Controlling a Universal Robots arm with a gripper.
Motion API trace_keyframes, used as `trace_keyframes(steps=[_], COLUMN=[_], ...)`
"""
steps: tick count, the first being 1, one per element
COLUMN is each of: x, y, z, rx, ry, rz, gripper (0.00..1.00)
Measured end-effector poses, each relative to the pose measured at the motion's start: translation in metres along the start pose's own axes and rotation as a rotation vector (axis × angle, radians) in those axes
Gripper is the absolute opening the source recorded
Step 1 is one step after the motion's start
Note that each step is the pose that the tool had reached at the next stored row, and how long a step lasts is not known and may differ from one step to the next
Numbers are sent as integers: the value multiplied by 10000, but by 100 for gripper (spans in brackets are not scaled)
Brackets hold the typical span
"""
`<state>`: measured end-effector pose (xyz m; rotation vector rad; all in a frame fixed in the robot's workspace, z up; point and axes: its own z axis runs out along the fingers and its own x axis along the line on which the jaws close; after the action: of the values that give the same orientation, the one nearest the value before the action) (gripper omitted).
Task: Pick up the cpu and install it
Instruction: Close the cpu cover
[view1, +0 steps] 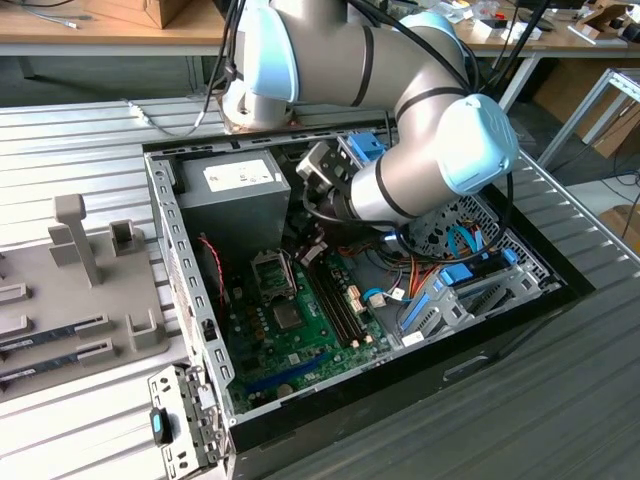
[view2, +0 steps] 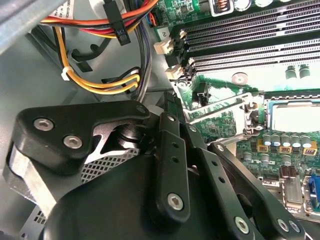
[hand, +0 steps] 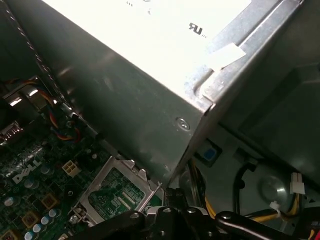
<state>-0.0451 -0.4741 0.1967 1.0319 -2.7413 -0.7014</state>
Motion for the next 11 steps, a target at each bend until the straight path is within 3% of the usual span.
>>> trace_keyframes(steps=[11], x=[8], y=[19], z=[-52], rx=[-48], ry=[-25], rz=[-40], gripper=[11])
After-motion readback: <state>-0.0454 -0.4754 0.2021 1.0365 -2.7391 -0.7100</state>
